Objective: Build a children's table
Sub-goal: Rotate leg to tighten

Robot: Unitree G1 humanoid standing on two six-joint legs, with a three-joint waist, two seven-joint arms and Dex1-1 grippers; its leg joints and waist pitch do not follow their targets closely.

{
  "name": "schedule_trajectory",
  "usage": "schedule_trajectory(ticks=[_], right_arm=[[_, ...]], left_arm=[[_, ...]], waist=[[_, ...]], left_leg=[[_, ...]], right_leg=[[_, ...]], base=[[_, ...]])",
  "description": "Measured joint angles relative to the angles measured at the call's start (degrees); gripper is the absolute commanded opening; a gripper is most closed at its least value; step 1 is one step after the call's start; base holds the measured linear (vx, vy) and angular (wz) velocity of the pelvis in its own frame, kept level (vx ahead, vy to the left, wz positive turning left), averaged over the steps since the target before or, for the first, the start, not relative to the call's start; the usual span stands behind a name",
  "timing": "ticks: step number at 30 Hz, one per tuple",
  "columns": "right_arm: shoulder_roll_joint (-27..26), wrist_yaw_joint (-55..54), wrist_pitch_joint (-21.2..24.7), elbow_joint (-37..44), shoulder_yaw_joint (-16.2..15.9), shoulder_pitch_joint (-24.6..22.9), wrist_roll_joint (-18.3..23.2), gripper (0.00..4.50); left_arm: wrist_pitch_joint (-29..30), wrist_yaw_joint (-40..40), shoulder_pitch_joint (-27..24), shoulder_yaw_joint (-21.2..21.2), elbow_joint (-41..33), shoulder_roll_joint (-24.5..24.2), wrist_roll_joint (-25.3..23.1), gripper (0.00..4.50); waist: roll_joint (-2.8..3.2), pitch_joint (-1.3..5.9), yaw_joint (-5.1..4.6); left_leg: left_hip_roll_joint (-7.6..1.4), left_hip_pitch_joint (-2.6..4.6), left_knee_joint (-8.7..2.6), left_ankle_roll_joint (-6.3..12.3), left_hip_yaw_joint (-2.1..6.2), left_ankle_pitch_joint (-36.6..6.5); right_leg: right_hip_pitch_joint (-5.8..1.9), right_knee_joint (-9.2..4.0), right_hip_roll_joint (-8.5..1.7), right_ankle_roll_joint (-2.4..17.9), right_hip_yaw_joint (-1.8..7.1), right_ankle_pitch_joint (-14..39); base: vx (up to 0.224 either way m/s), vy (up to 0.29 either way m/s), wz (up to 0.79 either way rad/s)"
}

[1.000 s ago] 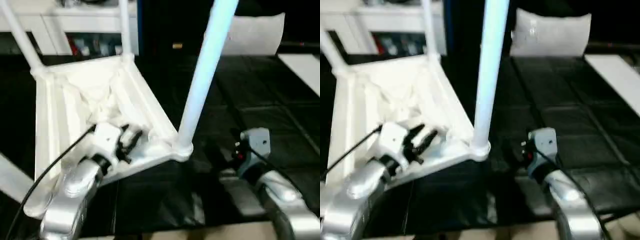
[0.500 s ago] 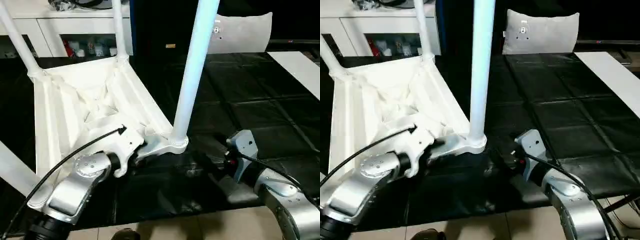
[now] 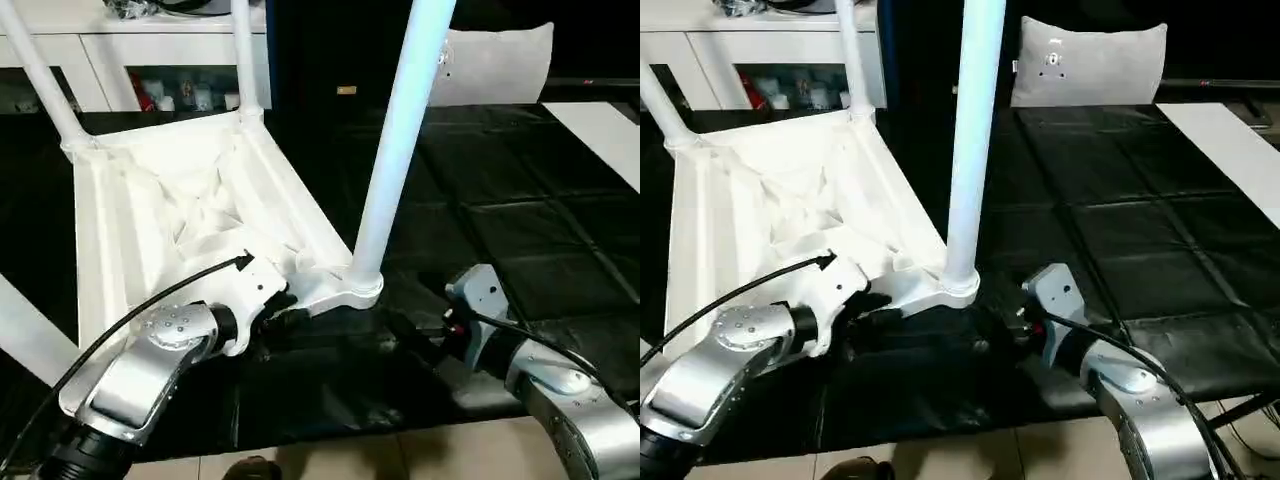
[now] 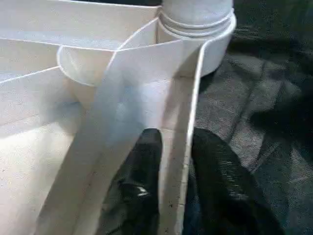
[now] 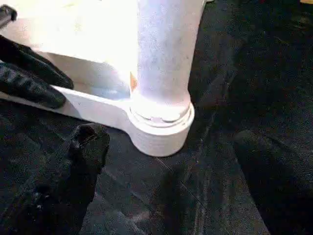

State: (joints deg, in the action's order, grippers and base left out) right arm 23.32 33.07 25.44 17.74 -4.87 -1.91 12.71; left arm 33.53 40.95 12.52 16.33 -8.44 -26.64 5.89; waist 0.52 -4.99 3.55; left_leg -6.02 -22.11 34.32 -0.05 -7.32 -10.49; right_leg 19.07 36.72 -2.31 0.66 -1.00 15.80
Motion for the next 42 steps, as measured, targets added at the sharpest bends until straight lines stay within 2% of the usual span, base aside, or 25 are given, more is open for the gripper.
schedule_trajectory(ticks=[1, 3, 6, 7, 14, 15, 17, 19, 20, 22, 25, 27, 30, 33, 38, 39, 42], right_arm=[[0.0, 0.0, 0.0, -0.1, 0.0, 0.0, 0.0, 4.5], [0.0, 0.0, 0.0, -0.2, 0.0, 0.0, 0.0, 4.5], [0.0, 0.0, 0.0, -0.6, -0.1, 0.3, 0.0, 4.5], [0.1, 0.1, 0.0, -0.7, -0.1, 0.5, 0.0, 4.5], [2.7, 4.0, -1.3, -4.5, -0.1, 4.8, 0.2, 4.5], [3.1, 5.9, -2.3, -5.8, -0.1, 5.6, 0.5, 4.2], [3.8, 9.7, -4.4, -8.4, -0.1, 7.5, 1.7, 4.2], [4.7, 13.8, -6.5, -10.9, -0.1, 9.3, 3.0, 4.0], [5.4, 15.4, -7.2, -12.0, -0.1, 10.0, 3.2, 3.78], [7.4, 20.2, -8.7, -15.1, -0.1, 11.8, 3.7, 3.72], [9.6, 26.6, -11.2, -20.5, -1.2, 15.5, 3.9, 3.35], [10.3, 30.5, -13.2, -23.2, -2.4, 17.7, 3.7, 3.31], [10.8, 36.9, -13.8, -24.9, -4.7, 19.7, 4.1, 2.88], [11.0, 41.7, -13.8, -24.9, -7.0, 19.9, 4.9, 2.67], [11.0, 45.4, -14.3, -27.3, -8.3, 20.7, 5.1, 2.34], [11.0, 45.9, -14.4, -27.7, -8.3, 20.8, 5.1, 2.11], [11.0, 47.1, -14.7, -28.6, -8.8, 21.5, 5.0, 1.99]], left_arm=[[0.1, 0.0, 0.0, 0.2, -0.2, -0.1, -0.1, 0.8], [0.1, 0.2, 0.4, 1.3, -0.4, -0.8, -0.9, 0.48], [-0.2, 0.9, 0.8, 2.4, -0.6, -2.0, -1.8, 0.35], [-0.2, 1.2, 1.1, 2.7, -0.7, -2.2, -2.2, 0.13], [-2.1, 3.5, 2.6, 4.1, 0.5, -2.7, -2.8, 0.02], [-4.0, 4.4, 3.1, 4.4, 1.6, -3.1, -2.8, 0.0], [-8.2, 6.0, 3.8, 4.8, 4.1, -3.5, -3.0, 0.0], [-12.6, 8.0, 4.4, 5.3, 6.4, -3.9, -3.5, 0.0], [-14.0, 9.0, 4.8, 5.5, 7.3, -4.2, -3.5, 0.0], [-17.1, 12.0, 6.0, 6.1, 9.4, -5.2, -3.3, 0.0], [-22.5, 17.8, 7.7, 7.1, 12.8, -7.1, -3.1, 0.0], [-25.9, 21.4, 9.1, 7.8, 15.1, -7.6, -3.1, 0.0], [-29.8, 26.2, 10.7, 9.0, 16.9, -8.0, -2.8, 0.0], [-32.1, 29.4, 11.4, 10.1, 17.6, -8.2, -2.4, 0.0], [-35.3, 31.3, 13.3, 11.3, 20.9, -7.6, -2.9, 0.0], [-36.1, 31.4, 13.4, 11.3, 21.4, -7.5, -3.2, 0.0], [-37.2, 32.3, 14.0, 11.4, 22.8, -7.1, -3.3, 0.0]], waist=[[-0.01, 0.0, 0.01], [-0.01, 0.0, 0.05], [-0.01, 0.0, 0.06], [-0.01, 0.0, 0.01], [-0.06, 0.04, -0.01], [-0.07, 0.05, 0.03], [-0.07, 0.04, 0.09], [-0.03, 0.07, 0.28], [-0.03, 0.07, 0.48], [-0.05, 0.08, 1.27], [-0.05, 0.1, 2.17], [-0.05, 0.11, 2.85], [0.01, 0.16, 3.94], [0.0, 0.22, 4.98], [-0.02, 0.25, 4.89], [-0.01, 0.25, 4.81], [-0.02, 0.28, 4.87]], left_leg=[[0.0, 0.0, -0.03, 0.0, -0.01, 0.0], [0.0, 0.0, -0.11, 0.0, -0.01, 0.0], [0.0, -0.01, -0.17, 0.0, -0.01, 0.0], [0.0, -0.01, -0.18, 0.0, -0.03, 0.0], [0.01, -0.12, -0.18, 0.17, -0.15, -0.1], [0.01, -0.14, -0.18, 0.19, -0.16, -0.1], [0.01, -0.2, -0.18, 0.27, -0.23, -0.1], [0.0, -0.2, -0.18, 0.31, -0.24, 0.0], [0.0, -0.21, -0.18, 0.33, -0.24, 0.0], [0.0, -0.22, -0.18, 0.39, -0.24, 0.0], [-0.02, -0.32, -0.17, 0.55, -0.33, 0.1], [-0.29, -0.42, -0.17, 0.74, -0.95, 0.2], [-0.64, -0.73, -0.07, 1.4, -1.78, 0.6], [-0.7, -1.01, 0.38, 1.71, -1.94, 0.4], [-0.7, -0.98, 0.55, 1.81, -2.71, 0.4], [-0.7, -0.94, 0.54, 1.82, -2.93, 0.4], [-0.71, -0.92, 0.53, 1.82, -3.21, 0.4]], right_leg=[[0.0, -0.03, 0.0, 0.0, 0.0, 0.0], [0.01, -0.08, 0.0, 0.0, 0.0, 0.0], [0.01, -0.17, 0.0, 0.0, -0.01, 0.0], [0.0, -0.21, 0.0, 0.0, -0.01, 0.0], [-0.05, -0.54, -0.07, -0.1, -0.01, -0.1], [-0.04, -0.55, -0.08, -0.1, -0.02, -0.1], [0.01, -0.56, -0.12, -0.2, -0.02, -0.2], [0.0, -0.55, -0.13, -0.2, -0.04, -0.2], [0.0, -0.55, -0.15, -0.2, -0.08, -0.2], [-0.02, -0.53, -0.18, -0.2, -0.17, -0.2], [-0.02, -0.5, -0.35, -0.2, -0.45, -0.2], [-0.05, -0.48, -0.66, -0.2, -0.89, -0.2], [0.0, -0.46, -1.04, -0.2, -1.42, -0.2], [0.08, -0.32, -1.16, -0.2, -1.51, -0.2], [0.22, 0.22, -1.67, -0.1, -1.47, -0.2], [0.24, 0.33, -1.87, -0.1, -1.5, -0.2], [0.21, 0.37, -2.05, 0.0, -1.53, -0.2]], base=[[0.0, 0.0, 0.0], [0.0, 0.0, 0.0], [0.0, 0.0, 0.0], [0.0, 0.0, 0.0], [0.0, 0.0, 0.0], [0.0, 0.0, 0.0], [0.0, 0.0, 0.0], [0.0, 0.0, 0.0], [0.0, 0.0, 0.0], [0.0, 0.0, 0.0], [0.0, 0.0, 0.0], [0.0, 0.0, 0.0], [0.0, 0.0, 0.0], [0.0, 0.0, 0.0], [0.0, 0.0, 0.0], [0.0, 0.0, 0.0], [0.0, 0.0, 0.0]])
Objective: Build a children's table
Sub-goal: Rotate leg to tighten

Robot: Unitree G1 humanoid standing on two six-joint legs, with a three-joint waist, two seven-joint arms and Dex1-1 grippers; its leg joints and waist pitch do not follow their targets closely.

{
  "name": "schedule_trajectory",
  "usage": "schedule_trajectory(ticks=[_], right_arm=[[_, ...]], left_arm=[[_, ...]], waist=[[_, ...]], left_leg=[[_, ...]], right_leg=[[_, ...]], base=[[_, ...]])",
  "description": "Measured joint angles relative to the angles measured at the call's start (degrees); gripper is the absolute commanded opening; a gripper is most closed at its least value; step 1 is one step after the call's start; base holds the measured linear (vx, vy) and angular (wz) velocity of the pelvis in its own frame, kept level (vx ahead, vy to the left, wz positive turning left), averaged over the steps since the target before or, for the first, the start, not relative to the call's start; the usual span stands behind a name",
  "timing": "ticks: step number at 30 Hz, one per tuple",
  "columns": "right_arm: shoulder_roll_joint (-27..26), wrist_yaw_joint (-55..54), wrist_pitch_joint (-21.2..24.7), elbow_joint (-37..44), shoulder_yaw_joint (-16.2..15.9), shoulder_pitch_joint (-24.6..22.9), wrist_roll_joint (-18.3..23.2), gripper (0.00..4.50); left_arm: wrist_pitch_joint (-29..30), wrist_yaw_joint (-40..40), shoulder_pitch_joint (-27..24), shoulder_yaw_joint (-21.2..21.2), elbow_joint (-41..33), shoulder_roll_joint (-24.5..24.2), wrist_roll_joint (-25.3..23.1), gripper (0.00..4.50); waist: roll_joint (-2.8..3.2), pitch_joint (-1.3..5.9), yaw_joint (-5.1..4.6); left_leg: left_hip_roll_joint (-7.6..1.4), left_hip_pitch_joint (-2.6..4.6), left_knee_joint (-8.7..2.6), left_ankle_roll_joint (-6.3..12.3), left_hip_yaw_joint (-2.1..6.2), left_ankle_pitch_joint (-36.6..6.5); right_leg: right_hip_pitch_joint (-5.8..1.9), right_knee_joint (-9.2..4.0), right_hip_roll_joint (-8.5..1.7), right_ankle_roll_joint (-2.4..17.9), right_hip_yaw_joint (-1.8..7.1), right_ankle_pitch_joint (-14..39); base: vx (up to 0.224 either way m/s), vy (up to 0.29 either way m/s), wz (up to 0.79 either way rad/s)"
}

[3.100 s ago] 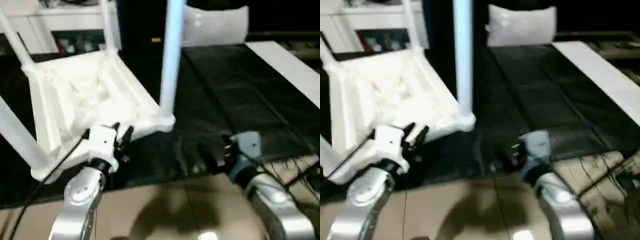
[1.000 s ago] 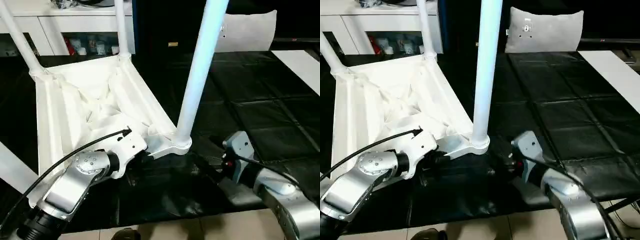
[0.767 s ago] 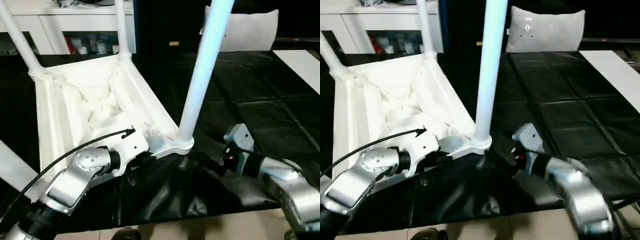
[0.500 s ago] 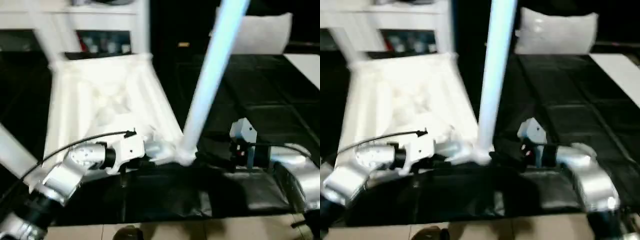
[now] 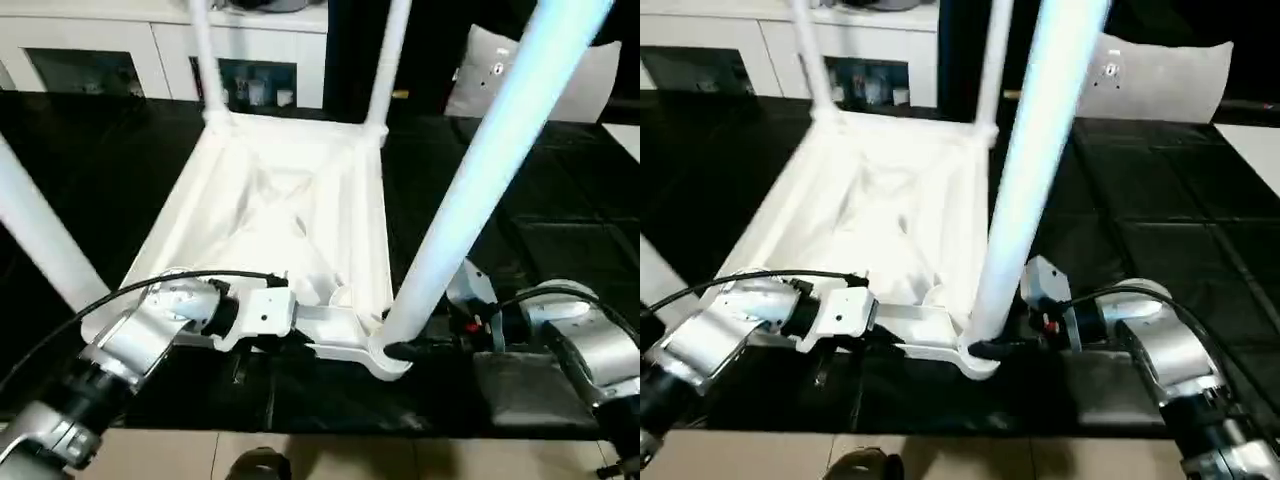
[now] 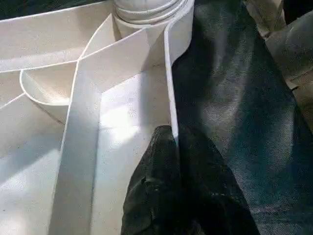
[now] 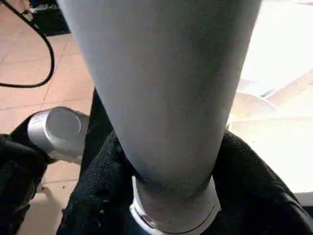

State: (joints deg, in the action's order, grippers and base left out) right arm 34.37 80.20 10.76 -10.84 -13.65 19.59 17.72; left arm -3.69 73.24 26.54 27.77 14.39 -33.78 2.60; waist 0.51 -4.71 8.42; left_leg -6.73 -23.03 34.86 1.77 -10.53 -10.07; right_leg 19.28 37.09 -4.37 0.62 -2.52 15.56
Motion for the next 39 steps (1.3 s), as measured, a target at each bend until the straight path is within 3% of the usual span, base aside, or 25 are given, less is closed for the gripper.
schedule_trajectory(ticks=[6, 11, 14, 20, 22, 24, 25, 26, 29, 30, 33, 39], right_arm=[[0.0, 0.7, 1.1, -0.3, -0.2, 0.2, 0.5, 1.93], [-1.0, -1.1, 3.8, 0.9, 0.7, -0.3, 0.8, 1.93], [-4.8, -9.9, 8.8, 3.6, 2.7, -1.6, 0.5, 1.93], [-13.1, -28.7, 15.8, 3.9, 7.4, -1.1, -1.5, 1.93], [-16.4, -35.3, 18.0, 3.6, 8.8, 0.2, -2.7, 1.93], [-22.7, -46.3, 18.4, 1.1, 12.0, 2.4, -5.1, 1.93], [-23.8, -49.6, 17.7, -0.1, 12.6, 3.2, -5.8, 2.49], [-24.5, -51.6, 17.0, -0.8, 13.4, 3.5, -6.1, 2.63], [-26.1, -53.6, 15.7, -0.9, 13.9, 3.4, -6.1, 2.69], [-26.2, -53.8, 15.6, -0.6, 13.9, 3.2, -6.1, 2.98], [-26.1, -53.6, 16.0, 1.4, 13.8, 2.1, -6.1, 3.14], [-21.4, -47.1, 14.7, 3.9, 13.1, -0.5, -4.8, 3.54]], left_arm=[[0.2, 1.1, 0.2, -0.4, 0.9, 0.3, 1.1, 0.0], [4.8, 0.8, -0.6, -2.1, 0.2, 0.7, 2.3, 0.0], [10.9, -2.6, -1.6, -4.3, -1.4, 1.4, 2.2, 0.0], [20.0, -11.9, -1.4, -6.7, -2.3, 5.5, 1.4, 0.0], [22.2, -15.5, -1.0, -7.5, -2.2, 7.6, 0.5, 0.0], [26.1, -22.3, 1.0, -8.8, -0.4, 12.9, -1.6, 0.0], [27.1, -24.5, 1.6, -8.9, 0.0, 14.8, -2.0, 0.0], [27.7, -26.2, 1.7, -8.9, 0.1, 16.3, -2.2, 0.0], [28.2, -27.9, 1.7, -8.9, -0.2, 17.2, -2.3, 0.0], [28.1, -28.0, 1.7, -8.8, -0.3, 17.2, -2.3, 0.0], [27.1, -27.8, 1.6, -8.2, -0.6, 16.8, -2.5, 0.0], [21.9, -24.3, 0.9, -7.2, -1.0, 13.9, -3.5, 0.0]], waist=[[-0.04, 0.04, -0.01], [-0.03, 0.04, -0.21], [-0.04, 0.05, -0.72], [-0.13, 0.02, -3.49], [-0.15, 0.01, -3.76], [-0.16, 0.02, -3.89], [-0.12, 0.0, -3.92], [-0.12, 0.0, -3.85], [-0.03, 0.05, -3.54], [-0.02, 0.05, -3.44], [0.05, 0.0, -3.29], [0.05, -0.04, -2.94]], left_leg=[[-0.01, -0.01, -0.01, 0.14, -0.28, 0.1], [-0.09, -0.04, -0.07, 0.19, -0.44, 0.1], [-0.28, -0.02, -0.17, 0.06, -0.6, 0.2], [-0.52, 0.07, -0.28, -0.16, -0.86, 0.3], [-0.57, 0.07, -0.39, -0.3, -0.85, 0.4], [-0.58, -0.04, -0.51, -0.45, -0.91, 0.5], [-0.58, -0.11, -0.55, -0.45, -1.04, 0.5], [-0.58, -0.1, -0.59, -0.45, -1.12, 0.5], [-0.58, -0.05, -0.84, -0.45, -1.14, 0.5], [-0.58, -0.05, -0.98, -0.46, -1.14, 0.5], [-0.58, -0.05, -1.21, -0.49, -1.15, 0.5], [-0.58, -0.13, -1.46, -0.49, -1.15, 0.5]], right_leg=[[0.02, -0.03, -0.11, 0.1, 0.04, 0.0], [0.2, 0.02, -0.11, 0.1, 0.1, -0.1], [0.43, 0.02, -0.11, 0.2, 0.07, -0.2], [0.9, -0.05, -0.29, 0.3, -0.09, -0.5], [1.17, -0.05, -0.3, 0.2, -0.09, -0.5], [1.56, -0.06, -0.34, 0.2, -0.06, -0.8], [1.67, -0.11, -0.46, 0.2, -0.07, -1.0], [1.7, -0.15, -0.54, 0.2, -0.1, -1.1], [1.73, -0.28, -0.52, 0.0, -0.11, -1.1], [1.74, -0.38, -0.51, -0.1, -0.12, -1.1], [1.79, -0.52, -0.48, -0.1, -0.15, -1.1], [1.74, -0.97, -0.46, -0.2, -0.2, -1.2]], base=[[0.0, 0.0, 0.0], [0.0, 0.0, 0.0], [0.0, 0.0, 0.0], [0.0, 0.0, 0.0], [0.0, 0.0, 0.0], [0.0, 0.0, 0.0], [0.0, 0.0, 0.0], [0.0, 0.0, 0.0], [0.0, 0.0, 0.0], [0.0, 0.0, 0.0], [0.0, 0.0, 0.0], [0.0, 0.0, 0.0]])
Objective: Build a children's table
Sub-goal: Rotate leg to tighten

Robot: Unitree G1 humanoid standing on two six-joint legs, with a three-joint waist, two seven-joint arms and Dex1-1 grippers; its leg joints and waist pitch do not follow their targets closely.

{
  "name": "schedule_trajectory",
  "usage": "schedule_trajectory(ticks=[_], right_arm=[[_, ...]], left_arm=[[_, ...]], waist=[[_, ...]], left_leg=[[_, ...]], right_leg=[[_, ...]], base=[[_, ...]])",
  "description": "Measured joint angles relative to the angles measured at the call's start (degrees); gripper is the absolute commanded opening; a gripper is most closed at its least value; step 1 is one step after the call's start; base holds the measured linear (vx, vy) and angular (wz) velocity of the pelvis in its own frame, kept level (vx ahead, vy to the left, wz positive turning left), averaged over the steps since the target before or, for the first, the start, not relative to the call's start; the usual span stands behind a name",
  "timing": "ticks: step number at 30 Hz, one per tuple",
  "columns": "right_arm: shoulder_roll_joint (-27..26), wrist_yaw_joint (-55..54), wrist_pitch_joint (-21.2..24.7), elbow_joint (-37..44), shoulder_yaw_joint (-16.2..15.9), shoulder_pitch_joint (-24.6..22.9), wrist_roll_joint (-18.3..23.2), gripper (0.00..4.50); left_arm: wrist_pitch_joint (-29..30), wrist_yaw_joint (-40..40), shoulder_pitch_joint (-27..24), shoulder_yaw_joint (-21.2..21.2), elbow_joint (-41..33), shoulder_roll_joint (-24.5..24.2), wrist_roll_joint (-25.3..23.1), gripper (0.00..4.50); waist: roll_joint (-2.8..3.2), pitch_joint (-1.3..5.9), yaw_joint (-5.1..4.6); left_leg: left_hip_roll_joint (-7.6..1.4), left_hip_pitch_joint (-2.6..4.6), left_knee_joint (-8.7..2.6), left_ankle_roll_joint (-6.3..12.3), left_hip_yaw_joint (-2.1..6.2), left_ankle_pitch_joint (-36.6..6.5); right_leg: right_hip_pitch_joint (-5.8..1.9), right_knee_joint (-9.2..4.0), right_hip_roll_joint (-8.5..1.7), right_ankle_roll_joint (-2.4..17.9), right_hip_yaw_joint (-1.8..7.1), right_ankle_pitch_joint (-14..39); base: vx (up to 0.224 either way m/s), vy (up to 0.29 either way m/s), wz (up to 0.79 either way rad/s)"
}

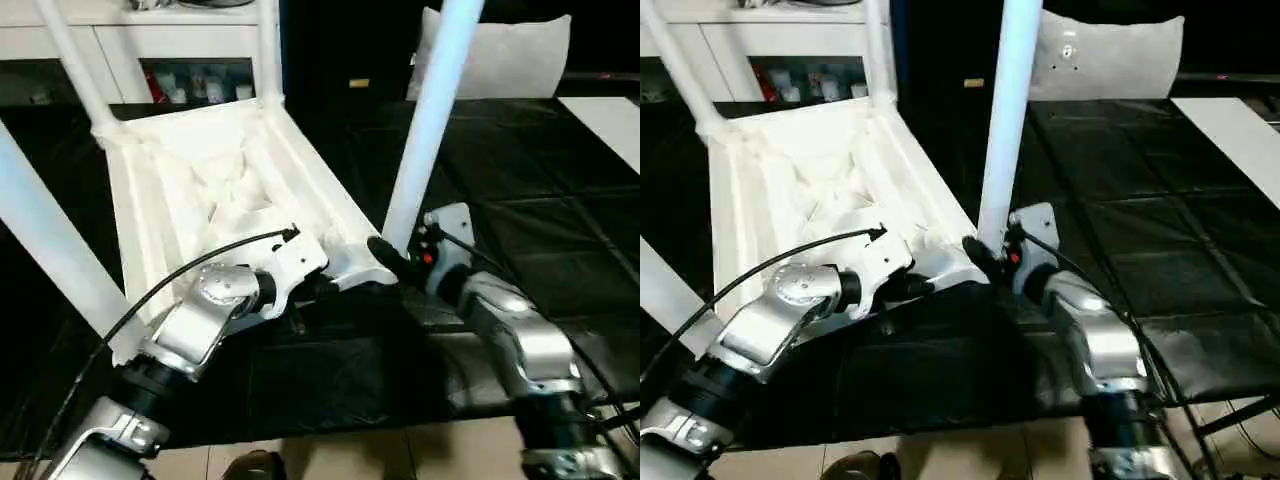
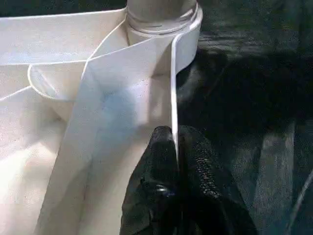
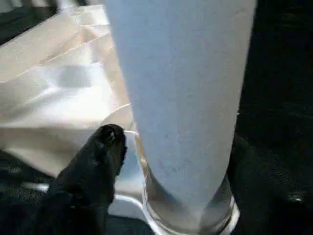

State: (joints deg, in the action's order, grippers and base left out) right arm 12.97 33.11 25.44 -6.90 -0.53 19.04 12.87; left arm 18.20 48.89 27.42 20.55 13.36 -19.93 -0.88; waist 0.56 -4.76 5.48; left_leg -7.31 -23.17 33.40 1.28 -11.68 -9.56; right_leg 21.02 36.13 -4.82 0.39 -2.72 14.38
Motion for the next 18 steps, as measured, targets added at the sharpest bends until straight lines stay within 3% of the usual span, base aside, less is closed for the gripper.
schedule_trajectory(ticks=[8, 12, 18], right_arm=[[11.9, 15.9, -4.0, 0.1, -1.7, -1.3, 1.0, 4.28], [17.1, 26.8, -6.5, -0.1, -4.0, -1.2, 1.9, 4.28], [20.3, 39.6, -8.1, -1.1, -6.3, -0.3, 5.1, 3.84]], left_arm=[[-8.5, 10.4, -0.8, 0.8, 0.0, -6.6, 1.8, 0.0], [-12.8, 16.1, -0.7, 1.7, 0.9, -9.0, 2.4, 0.0], [-15.7, 22.9, -0.5, 2.6, 1.5, -10.6, 3.8, 0.0]], waist=[[-0.04, -0.15, 0.45], [-0.03, -0.15, 1.42], [-0.05, -0.15, 2.48]], left_leg=[[0.0, -0.41, 0.04, 0.11, -0.05, -0.1], [-0.09, -0.57, 0.21, 0.14, -0.05, -0.1], [-0.09, -0.56, 0.47, 0.23, -0.05, -0.1]], right_leg=[[0.23, -0.2, -0.01, -0.1, -0.1, 0.0], [0.25, -0.16, -0.04, -0.1, -0.27, 0.0], [0.15, -0.04, -0.09, 0.0, -0.31, -0.1]], base=[[0.0, 0.0, 0.0], [0.0, 0.0, 0.0], [0.0, 0.0, 0.0]])
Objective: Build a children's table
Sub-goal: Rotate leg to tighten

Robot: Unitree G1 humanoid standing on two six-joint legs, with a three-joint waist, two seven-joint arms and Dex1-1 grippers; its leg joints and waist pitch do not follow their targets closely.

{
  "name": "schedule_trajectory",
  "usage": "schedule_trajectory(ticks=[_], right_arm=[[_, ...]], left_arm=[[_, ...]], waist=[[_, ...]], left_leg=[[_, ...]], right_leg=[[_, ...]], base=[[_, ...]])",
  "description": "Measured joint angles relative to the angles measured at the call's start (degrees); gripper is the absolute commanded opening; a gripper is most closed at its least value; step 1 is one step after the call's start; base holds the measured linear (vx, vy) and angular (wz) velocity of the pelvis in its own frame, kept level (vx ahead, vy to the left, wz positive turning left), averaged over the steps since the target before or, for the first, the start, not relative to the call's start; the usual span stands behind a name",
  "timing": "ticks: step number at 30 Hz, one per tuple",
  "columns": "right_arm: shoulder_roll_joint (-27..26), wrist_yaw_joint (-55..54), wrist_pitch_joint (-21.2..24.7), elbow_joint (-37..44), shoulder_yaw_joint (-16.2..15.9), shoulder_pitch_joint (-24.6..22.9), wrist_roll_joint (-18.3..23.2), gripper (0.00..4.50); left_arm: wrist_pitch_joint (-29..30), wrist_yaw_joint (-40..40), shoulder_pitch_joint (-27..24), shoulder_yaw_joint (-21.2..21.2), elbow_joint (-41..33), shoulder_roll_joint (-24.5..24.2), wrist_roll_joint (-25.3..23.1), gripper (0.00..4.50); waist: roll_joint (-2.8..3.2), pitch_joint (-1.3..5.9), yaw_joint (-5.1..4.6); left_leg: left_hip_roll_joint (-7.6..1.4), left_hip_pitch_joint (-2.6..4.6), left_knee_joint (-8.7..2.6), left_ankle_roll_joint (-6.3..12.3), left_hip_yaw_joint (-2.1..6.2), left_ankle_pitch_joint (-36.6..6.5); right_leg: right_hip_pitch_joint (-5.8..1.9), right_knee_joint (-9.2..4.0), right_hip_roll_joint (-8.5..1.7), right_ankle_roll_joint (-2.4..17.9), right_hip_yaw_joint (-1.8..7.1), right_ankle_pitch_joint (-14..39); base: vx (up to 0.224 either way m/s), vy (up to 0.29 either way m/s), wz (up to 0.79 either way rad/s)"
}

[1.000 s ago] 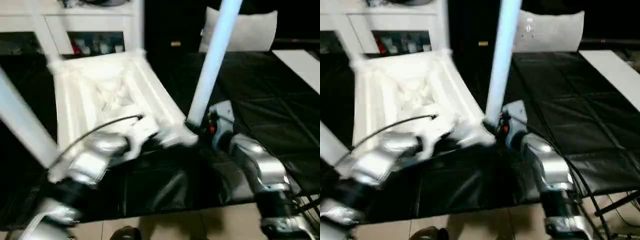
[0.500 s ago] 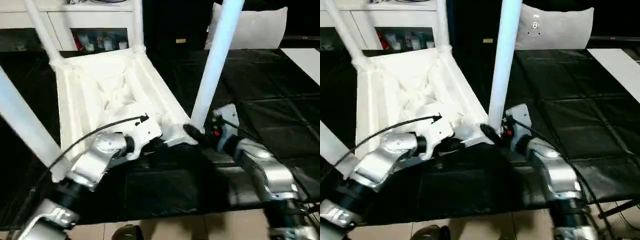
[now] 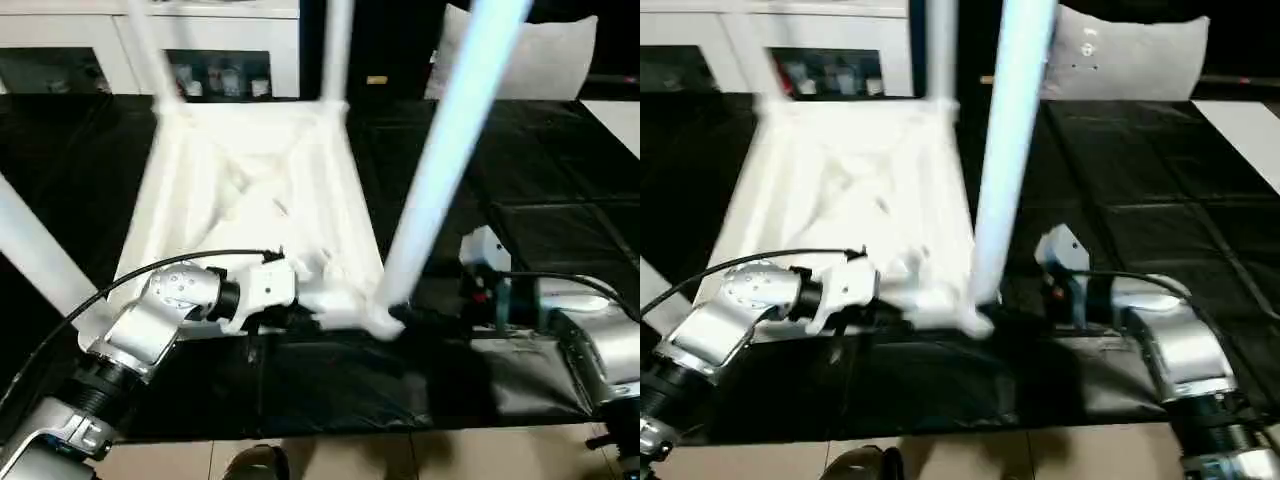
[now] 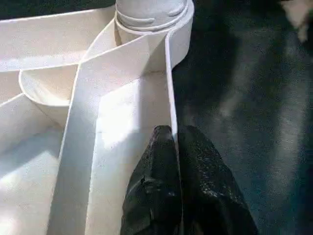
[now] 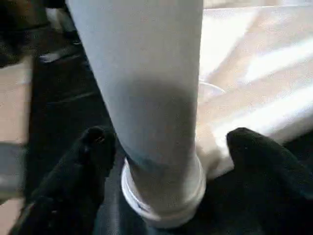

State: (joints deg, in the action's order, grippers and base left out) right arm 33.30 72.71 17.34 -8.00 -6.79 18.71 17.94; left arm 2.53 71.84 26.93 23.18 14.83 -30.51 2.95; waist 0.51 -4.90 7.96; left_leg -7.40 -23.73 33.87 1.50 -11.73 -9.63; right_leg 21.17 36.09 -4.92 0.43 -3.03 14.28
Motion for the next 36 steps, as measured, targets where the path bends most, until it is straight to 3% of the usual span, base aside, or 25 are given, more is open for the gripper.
schedule_trajectory(ticks=[2, 7, 16, 22, 26, 31, 35, 36], right_arm=[[0.5, 2.7, -0.1, -0.9, -1.0, 0.7, 0.2, 3.52], [1.5, 9.2, 1.0, -1.3, -3.0, 1.5, 2.1, 3.21], [1.5, 11.8, 0.5, -3.3, -4.7, 2.9, 2.0, 2.37], [0.8, 8.9, 6.2, -0.6, -4.0, 2.5, 2.7, 2.14], [-2.5, 0.2, 8.8, 0.5, -1.9, 1.8, 2.0, 2.12], [-13.2, -22.8, 15.2, 2.5, 4.0, 1.7, -2.5, 2.07], [-19.7, -36.9, 17.9, 4.4, 6.7, 2.0, -6.0, 2.06], [-20.7, -39.9, 18.0, 4.7, 6.8, 2.1, -6.7, 2.38]], left_arm=[[-0.8, 1.6, 0.1, 0.5, 0.0, -0.5, 0.4, 0.0], [-2.9, 4.1, 0.4, 1.5, 0.4, -0.7, 0.5, 0.0], [-3.9, 5.3, 0.8, 1.5, 1.4, -0.4, 0.6, 0.0], [0.7, 4.9, -0.2, 0.2, -0.1, 0.0, 1.9, 0.0], [5.5, 0.2, -0.6, -1.5, -0.4, 1.0, 1.3, 0.0], [15.1, -11.8, -1.8, -4.3, -2.6, 6.8, -1.3, 0.0], [21.4, -20.6, -2.0, -5.0, -4.8, 12.2, -3.5, 0.0], [22.8, -22.4, -2.0, -5.3, -5.3, 13.4, -3.9, 0.0]], waist=[[0.0, 0.0, 0.26], [-0.01, 0.01, 0.59], [-0.02, 0.01, 0.6], [0.02, 0.03, 0.29], [0.06, 0.04, -0.32], [-0.01, 0.01, -3.11], [0.08, 0.08, -3.43], [0.11, 0.1, -3.39]], left_leg=[[0.0, 0.0, 0.02, 0.01, 0.0, 0.0], [0.0, -0.01, 0.05, 0.09, -0.01, 0.1], [0.0, -0.03, 0.06, 0.11, -0.01, 0.1], [-0.02, -0.02, 0.06, 0.11, -0.01, 0.1], [-0.03, 0.26, 0.05, 0.04, -0.01, 0.2], [-0.12, 0.71, 0.02, -0.08, -0.01, 0.2], [-0.13, 0.75, -0.12, -0.14, -0.01, 0.2], [-0.13, 0.76, -0.15, -0.14, -0.01, 0.2]], right_leg=[[-0.01, 0.04, -0.03, 0.0, -0.02, 0.0], [-0.13, 0.05, -0.16, 0.0, -0.25, 0.0], [-0.19, 0.07, -0.26, 0.0, -0.45, 0.0], [-0.17, 0.15, -0.27, 0.0, -0.48, 0.0], [-0.22, 0.34, -0.29, 0.1, -0.44, -0.1], [-0.18, 0.28, -0.44, 0.2, -0.56, -0.1], [-0.11, 0.1, -0.44, 0.1, -0.54, -0.3], [-0.13, 0.05, -0.44, 0.1, -0.54, -0.3]], base=[[0.0, 0.0, 0.0], [0.0, 0.0, 0.0], [0.0, 0.0, 0.0], [0.0, 0.0, 0.0], [0.0, 0.0, 0.0], [0.0, 0.0, 0.0], [0.0, 0.0, 0.0], [0.0, 0.0, 0.0]])
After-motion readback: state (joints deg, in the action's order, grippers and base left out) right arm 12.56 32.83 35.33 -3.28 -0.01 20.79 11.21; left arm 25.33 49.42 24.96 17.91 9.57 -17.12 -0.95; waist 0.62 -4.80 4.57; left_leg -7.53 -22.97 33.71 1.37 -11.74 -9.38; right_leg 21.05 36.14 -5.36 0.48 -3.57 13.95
